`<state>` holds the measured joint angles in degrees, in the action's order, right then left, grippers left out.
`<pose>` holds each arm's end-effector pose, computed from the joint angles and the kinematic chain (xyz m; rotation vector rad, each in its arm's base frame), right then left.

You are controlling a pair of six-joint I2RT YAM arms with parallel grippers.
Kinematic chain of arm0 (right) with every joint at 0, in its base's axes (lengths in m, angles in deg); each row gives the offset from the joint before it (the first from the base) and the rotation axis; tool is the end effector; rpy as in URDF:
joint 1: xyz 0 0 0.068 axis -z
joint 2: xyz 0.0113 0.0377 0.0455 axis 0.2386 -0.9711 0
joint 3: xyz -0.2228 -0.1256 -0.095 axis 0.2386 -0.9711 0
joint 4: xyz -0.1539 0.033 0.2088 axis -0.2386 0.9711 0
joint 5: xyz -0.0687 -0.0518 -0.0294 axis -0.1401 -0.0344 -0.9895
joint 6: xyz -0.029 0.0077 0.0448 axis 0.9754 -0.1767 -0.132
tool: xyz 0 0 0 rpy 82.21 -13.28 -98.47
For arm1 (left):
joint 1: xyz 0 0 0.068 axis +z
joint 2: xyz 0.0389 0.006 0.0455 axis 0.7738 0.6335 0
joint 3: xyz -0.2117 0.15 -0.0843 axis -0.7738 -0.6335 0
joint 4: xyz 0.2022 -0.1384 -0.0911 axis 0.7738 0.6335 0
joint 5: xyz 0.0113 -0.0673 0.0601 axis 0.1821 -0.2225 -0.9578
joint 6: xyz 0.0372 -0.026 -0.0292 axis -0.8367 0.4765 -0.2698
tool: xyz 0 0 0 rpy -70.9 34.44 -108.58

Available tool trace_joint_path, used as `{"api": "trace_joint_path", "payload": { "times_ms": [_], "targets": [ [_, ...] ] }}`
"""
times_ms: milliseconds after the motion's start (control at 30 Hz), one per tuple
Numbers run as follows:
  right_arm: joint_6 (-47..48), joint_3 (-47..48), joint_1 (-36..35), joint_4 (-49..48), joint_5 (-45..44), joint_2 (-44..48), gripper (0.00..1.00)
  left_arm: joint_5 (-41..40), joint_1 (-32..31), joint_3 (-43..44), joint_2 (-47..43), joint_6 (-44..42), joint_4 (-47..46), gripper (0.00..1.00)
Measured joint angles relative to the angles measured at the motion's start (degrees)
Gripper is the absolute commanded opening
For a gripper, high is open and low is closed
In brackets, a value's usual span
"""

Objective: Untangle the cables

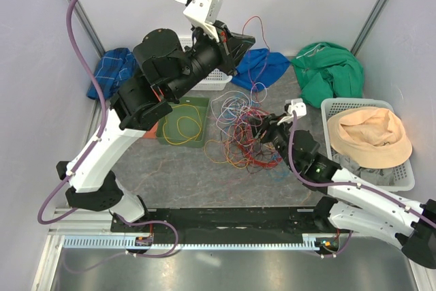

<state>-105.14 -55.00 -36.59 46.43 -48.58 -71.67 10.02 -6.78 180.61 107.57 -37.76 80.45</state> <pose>0.1458 0.1528 0.3037 -0.0153 1.6350 0.6789 0.1551 -0.2315 0.5935 0.4425 1.3976 -0.8496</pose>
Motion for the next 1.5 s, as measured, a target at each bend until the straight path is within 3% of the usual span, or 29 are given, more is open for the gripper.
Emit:
{"api": "trace_joint_path", "payload": {
  "times_ms": [33,133,400,433,533,600,733,967,1067,1133,1167,1200,1300,1500],
  "targets": [
    [0.00,-0.09,0.02,-1.60,-1.05,-0.17,0.23,0.00,0.00,-0.02,0.00,0.00,0.04,0.02],
    [-0.20,-0.17,0.02,-4.92,-3.82,-0.04,0.00,-0.13,0.00,-0.15,0.00,0.00,0.33,0.02],
    [-6.12,-3.82,0.02,1.25,-11.30,2.60,0.02,-2.60,0.00,-0.13,-0.07,-1.68,0.70,0.02],
    [-6.82,-4.76,0.02,2.40,-11.74,3.32,0.31,-2.97,0.00,-0.11,-0.11,-1.92,0.68,0.02],
    [-9.18,-8.44,0.04,6.51,-12.81,6.08,0.78,-3.30,0.00,0.28,-0.26,-2.49,0.63,0.02],
    [-9.73,-9.68,0.11,8.20,-12.72,7.30,0.90,-3.30,0.00,0.57,-0.50,-2.71,0.57,0.02],
    [-9.14,-9.79,0.11,8.11,-12.48,7.30,0.96,-3.26,0.00,0.85,-0.98,-2.75,0.09,0.02],
    [-7.58,-8.96,0.98,3.23,-12.81,-1.07,0.96,-2.73,0.00,0.85,-1.29,-2.73,-0.17,0.02],
    [-7.43,-8.15,2.51,-0.46,-12.20,-5.27,0.91,-2.49,0.00,0.85,-1.31,-2.71,-0.17,0.02],
    [-7.34,-7.56,3.21,-2.64,-11.52,-7.30,0.75,-2.12,0.00,0.85,-1.31,-2.71,-0.15,0.02],
    [-7.23,-7.15,3.80,-3.76,-11.08,-8.48,0.64,-1.88,0.00,0.85,-1.31,-2.71,-0.13,0.02],
    [-7.21,-6.51,4.31,-4.72,-10.47,-9.84,0.39,-1.68,0.00,0.85,-1.31,-2.71,-0.13,0.02],
    [-7.52,-4.24,6.49,-6.56,-8.22,-14.14,0.00,-1.51,0.00,0.85,-1.31,-2.71,-0.13,0.02],
    [-11.37,-4.11,9.66,-6.01,-6.34,-16.06,0.00,-2.21,0.00,1.07,-1.31,-2.78,-0.13,0.02]
  ]
}}
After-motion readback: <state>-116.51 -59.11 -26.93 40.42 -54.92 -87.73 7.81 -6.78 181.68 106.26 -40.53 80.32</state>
